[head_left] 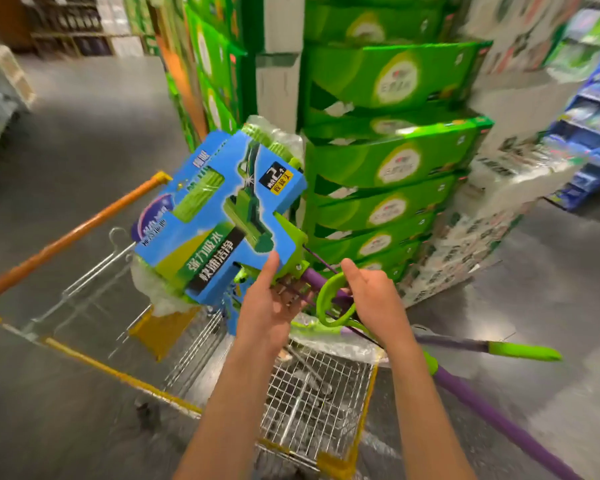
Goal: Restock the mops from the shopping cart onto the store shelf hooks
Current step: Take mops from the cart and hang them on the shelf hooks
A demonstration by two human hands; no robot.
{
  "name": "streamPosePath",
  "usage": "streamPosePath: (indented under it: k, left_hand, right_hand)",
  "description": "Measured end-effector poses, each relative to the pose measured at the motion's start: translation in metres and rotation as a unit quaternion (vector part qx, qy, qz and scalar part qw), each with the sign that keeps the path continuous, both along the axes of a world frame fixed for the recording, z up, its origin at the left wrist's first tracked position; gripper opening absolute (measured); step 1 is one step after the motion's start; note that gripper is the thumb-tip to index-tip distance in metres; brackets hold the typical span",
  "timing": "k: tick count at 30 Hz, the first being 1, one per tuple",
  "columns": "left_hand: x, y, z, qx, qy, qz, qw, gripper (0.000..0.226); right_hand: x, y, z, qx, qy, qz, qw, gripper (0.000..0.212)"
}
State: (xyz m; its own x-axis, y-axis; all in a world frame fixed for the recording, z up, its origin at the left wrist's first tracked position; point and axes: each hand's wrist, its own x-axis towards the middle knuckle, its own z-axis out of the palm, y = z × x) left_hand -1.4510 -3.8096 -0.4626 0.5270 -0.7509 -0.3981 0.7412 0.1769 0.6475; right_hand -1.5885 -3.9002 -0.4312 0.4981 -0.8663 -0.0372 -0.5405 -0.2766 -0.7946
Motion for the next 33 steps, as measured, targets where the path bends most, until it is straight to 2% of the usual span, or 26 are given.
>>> streamPosePath:
  k: [3,5,10,15,17,22,30,33]
  left_hand:
    - [-0.011,0.0,0.034,-0.019,-0.043,-0.013,0.999,0.031]
    - [-0.016,0.002,0.054,-0.033,-0.054,-0.026,0.998,0.034]
    - [-0.02,0.007,0.081,-0.058,-0.073,-0.061,0.994,0.023]
    - [-0.023,0.027,0.097,-0.055,-0.074,-0.129,0.987,0.025]
    - [-0.024,0.036,0.097,-0.054,-0.081,-0.15,0.984,0.034]
    - [-0.038,0.059,0.089,-0.045,-0.073,-0.225,0.971,0.026]
    - [-0.1,0.115,0.075,-0.049,-0.081,-0.374,0.923,0.046]
    - [-0.126,0.135,0.077,-0.064,-0.086,-0.427,0.898,0.048]
  right_hand:
    - [-0.011,0.005,0.019,-0.005,-0.052,-0.029,0.998,0.061]
    - [-0.017,0.01,0.03,-0.011,-0.077,-0.052,0.996,0.059]
    - [-0.029,0.036,0.06,-0.019,-0.085,-0.12,0.989,0.059]
    - [-0.036,0.079,0.071,-0.025,-0.125,-0.21,0.969,0.069]
    - [-0.04,0.096,0.067,-0.005,-0.133,-0.236,0.963,0.064]
    - [-0.06,0.149,0.044,0.02,-0.18,-0.332,0.926,0.047]
    - [-0.12,0.251,0.022,-0.023,-0.186,-0.426,0.885,0.039]
    - [-0.142,0.289,0.025,-0.02,-0.197,-0.457,0.867,0.025]
